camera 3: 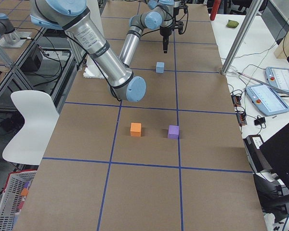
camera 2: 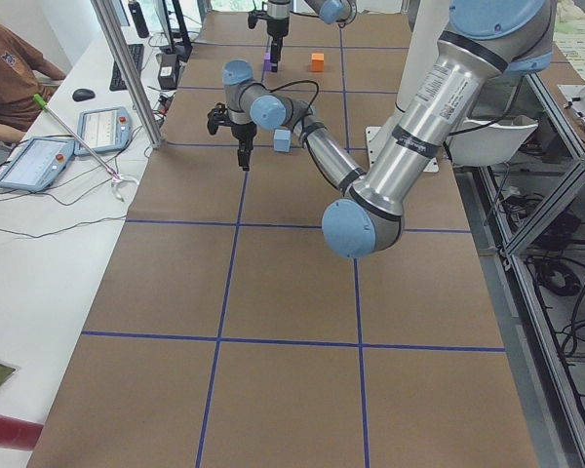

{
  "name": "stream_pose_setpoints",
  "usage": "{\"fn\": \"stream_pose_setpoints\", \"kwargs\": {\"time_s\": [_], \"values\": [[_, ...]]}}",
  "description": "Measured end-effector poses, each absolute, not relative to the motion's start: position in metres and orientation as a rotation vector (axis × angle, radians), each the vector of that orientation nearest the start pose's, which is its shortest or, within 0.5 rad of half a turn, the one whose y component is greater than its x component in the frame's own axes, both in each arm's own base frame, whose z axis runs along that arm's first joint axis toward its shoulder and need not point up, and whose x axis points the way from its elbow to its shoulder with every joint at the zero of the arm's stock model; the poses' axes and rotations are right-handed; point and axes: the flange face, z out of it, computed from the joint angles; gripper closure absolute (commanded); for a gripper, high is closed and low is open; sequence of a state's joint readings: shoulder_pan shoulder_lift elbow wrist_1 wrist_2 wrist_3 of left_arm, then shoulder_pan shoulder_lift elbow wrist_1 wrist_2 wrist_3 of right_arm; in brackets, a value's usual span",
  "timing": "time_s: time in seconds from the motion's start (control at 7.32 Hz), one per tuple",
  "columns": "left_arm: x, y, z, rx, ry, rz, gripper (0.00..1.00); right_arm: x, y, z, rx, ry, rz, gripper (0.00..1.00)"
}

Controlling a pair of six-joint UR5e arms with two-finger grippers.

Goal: Place blue block between orange and purple blocks
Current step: 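Lower the right gripper onto the blue cube and grasp it while the left arm withdraws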

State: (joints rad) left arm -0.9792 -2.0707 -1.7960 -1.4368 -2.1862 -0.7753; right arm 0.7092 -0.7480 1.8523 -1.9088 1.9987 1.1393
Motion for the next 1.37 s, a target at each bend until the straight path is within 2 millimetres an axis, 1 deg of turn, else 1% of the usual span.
{"fn": "stream_pose_setpoints", "kwargs": {"time_s": [0.14,0.27,0.41,0.55,0.68,0.82,1.09,1.37], "values": [[0.252,-0.562,0.315,0.079,0.798,0.012,0.00,-0.463,-0.469,0.104,0.064,-0.838,0.091,0.00],[0.222,-0.563,0.338,0.089,0.777,0.013,0.00,-0.508,-0.468,0.116,0.067,-0.831,0.092,0.00],[0.198,-0.561,0.355,0.094,0.761,0.011,0.00,-0.544,-0.467,0.127,0.069,-0.825,0.105,0.00],[0.178,-0.558,0.369,0.101,0.748,0.011,0.00,-0.570,-0.465,0.138,0.068,-0.817,0.110,0.00],[0.160,-0.558,0.381,0.110,0.736,0.018,0.00,-0.588,-0.466,0.149,0.064,-0.810,0.109,0.00],[0.146,-0.557,0.393,0.118,0.723,0.034,0.00,-0.600,-0.468,0.161,0.060,-0.797,0.107,0.00],[0.138,-0.556,0.404,0.120,0.710,0.055,0.00,-0.613,-0.472,0.178,0.052,-0.771,0.100,0.00],[0.136,-0.556,0.407,0.120,0.705,0.055,0.00,-0.627,-0.469,0.189,0.053,-0.773,0.090,0.01]]}}
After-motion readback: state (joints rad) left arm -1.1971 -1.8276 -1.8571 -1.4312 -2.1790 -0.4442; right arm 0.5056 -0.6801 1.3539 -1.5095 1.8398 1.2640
